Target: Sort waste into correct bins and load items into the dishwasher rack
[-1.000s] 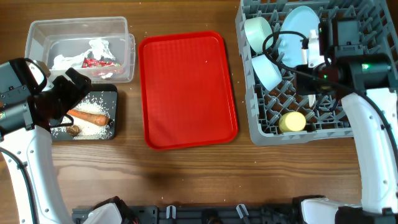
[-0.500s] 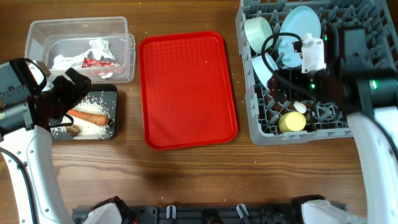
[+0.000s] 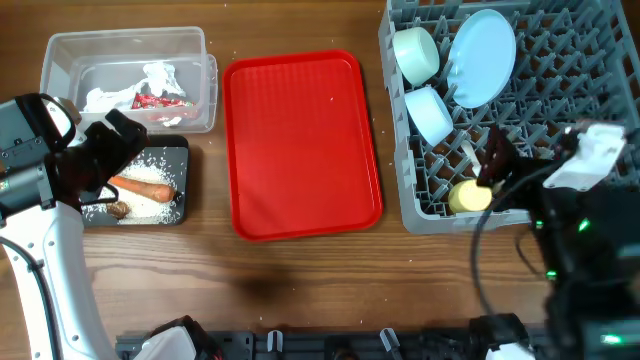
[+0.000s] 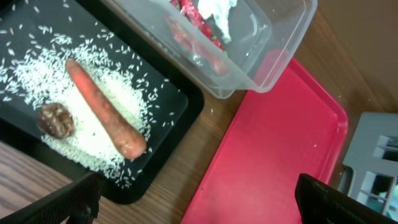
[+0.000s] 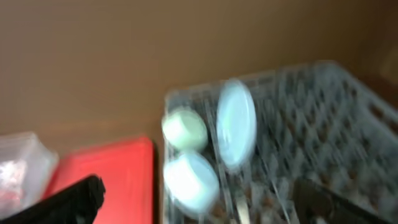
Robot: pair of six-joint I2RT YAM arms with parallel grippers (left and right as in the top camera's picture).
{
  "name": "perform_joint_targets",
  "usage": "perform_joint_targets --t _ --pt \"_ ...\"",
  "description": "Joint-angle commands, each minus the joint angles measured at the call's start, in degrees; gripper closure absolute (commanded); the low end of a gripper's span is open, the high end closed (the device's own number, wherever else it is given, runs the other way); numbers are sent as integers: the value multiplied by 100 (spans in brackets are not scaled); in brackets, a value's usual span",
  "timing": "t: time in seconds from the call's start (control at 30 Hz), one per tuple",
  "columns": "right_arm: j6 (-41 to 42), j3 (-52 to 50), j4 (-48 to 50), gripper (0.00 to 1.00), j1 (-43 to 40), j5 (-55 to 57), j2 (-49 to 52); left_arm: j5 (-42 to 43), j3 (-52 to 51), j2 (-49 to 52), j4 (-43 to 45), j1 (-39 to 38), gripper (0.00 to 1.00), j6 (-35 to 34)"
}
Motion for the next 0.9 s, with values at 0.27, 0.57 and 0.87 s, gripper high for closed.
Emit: perform_joint_targets --t 0.27,0.57,0.87 --pt "-96 -4968 2492 0 -129 -909 -3617 4 63 0 31 33 0 -42" --pt "-96 -5064 2706 0 -131 -909 -3589 4 63 0 31 33 0 -42" --pt "-96 -5064 2706 0 -131 -911 -3589 -754 50 -1189 24 -1080 0 -2"
